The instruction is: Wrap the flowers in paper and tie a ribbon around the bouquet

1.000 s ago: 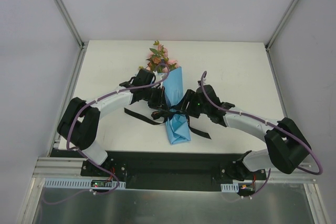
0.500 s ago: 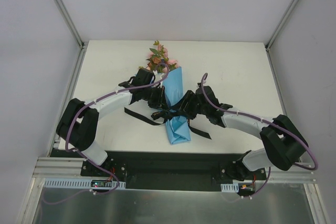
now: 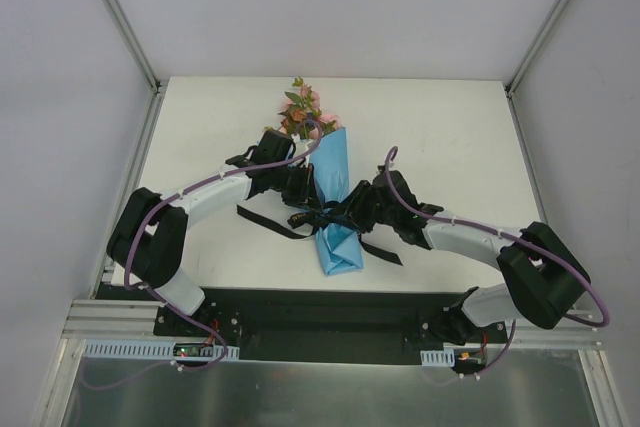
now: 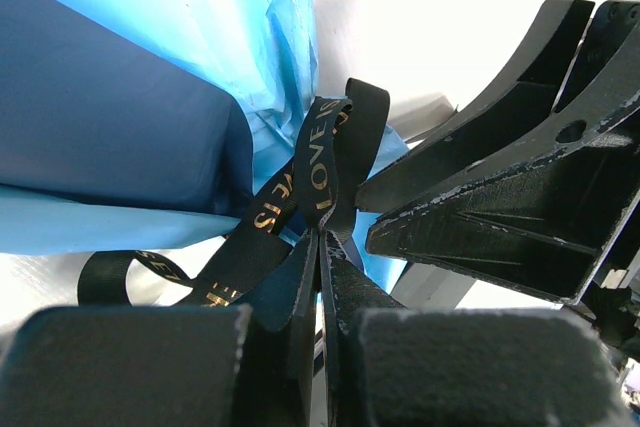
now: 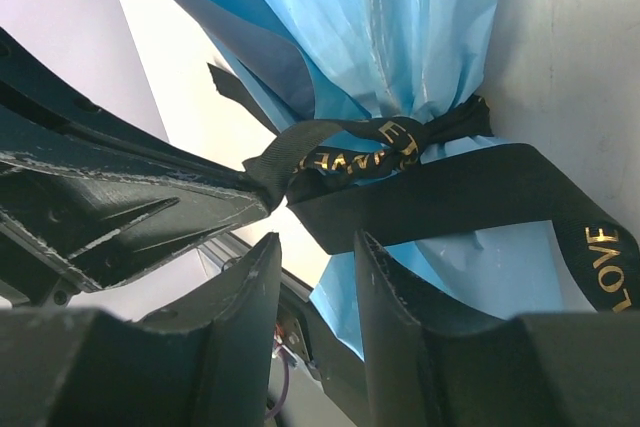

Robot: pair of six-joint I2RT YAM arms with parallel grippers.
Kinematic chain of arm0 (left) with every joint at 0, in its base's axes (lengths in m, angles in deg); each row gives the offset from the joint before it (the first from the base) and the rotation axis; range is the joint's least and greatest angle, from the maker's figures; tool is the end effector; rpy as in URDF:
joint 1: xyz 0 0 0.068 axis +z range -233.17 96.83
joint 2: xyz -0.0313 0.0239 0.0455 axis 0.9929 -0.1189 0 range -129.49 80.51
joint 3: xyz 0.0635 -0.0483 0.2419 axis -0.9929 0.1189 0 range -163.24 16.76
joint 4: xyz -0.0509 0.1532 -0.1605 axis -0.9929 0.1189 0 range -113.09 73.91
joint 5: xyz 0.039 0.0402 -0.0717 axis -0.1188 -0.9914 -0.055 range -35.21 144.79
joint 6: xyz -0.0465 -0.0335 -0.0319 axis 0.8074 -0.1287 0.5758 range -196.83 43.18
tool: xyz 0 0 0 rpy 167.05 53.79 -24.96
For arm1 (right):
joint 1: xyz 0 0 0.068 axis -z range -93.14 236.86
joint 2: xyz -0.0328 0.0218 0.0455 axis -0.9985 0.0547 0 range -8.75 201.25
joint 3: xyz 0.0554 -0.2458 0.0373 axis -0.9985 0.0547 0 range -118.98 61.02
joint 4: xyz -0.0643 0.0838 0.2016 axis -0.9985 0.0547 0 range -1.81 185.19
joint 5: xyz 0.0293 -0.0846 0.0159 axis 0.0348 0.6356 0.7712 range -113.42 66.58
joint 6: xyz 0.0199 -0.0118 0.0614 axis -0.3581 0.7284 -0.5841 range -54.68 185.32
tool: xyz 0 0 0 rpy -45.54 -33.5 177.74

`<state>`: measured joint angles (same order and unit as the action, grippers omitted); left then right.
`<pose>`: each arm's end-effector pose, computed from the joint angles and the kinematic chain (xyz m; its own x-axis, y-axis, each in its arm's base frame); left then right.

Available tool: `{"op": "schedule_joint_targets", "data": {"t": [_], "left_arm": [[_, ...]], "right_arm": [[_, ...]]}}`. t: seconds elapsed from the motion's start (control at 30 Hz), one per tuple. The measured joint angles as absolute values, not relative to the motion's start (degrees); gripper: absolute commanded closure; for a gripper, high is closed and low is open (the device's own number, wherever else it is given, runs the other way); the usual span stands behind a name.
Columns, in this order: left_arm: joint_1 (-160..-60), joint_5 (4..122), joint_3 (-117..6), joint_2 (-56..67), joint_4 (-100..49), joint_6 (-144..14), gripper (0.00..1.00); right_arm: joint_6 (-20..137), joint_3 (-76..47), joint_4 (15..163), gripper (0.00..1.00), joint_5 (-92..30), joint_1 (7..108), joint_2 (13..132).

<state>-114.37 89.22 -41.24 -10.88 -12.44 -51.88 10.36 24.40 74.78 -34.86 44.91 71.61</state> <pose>0.2560 -0.1892 0.2130 -0.8660 0.1178 -0.4859 0.4518 0.6007 -0.6596 0.2002 0.1939 0.1915 -0.8563 0.3093 -0.4136 -0.1419 0.6291 0.7643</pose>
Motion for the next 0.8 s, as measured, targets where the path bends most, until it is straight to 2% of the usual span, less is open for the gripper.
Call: {"op": "schedule_joint_targets", "data": {"t": [0.2,0.43,0.53,0.8], "left_arm": [[-114.74,89.31,-41.24,-10.82,-12.46,-51.85,1.0],[-114.76,89.37,-41.24,-10.12,-12.55,-51.85,1.0],[-114.76,89.4,-41.24,-10.12,-12.55,-51.81,1.0],[-115.48,89.85,-41.17,-10.07,-12.59,-51.7,1.0]], "right_arm": [[8.75,25.69,73.66,0.57,-34.82,44.8,71.59],[7.19,28.36,73.69,0.58,-34.64,44.6,71.43],[7.02,28.36,73.47,0.62,-34.6,44.6,71.46],[6.89,27.26,72.92,0.9,-34.62,44.76,73.51]]}}
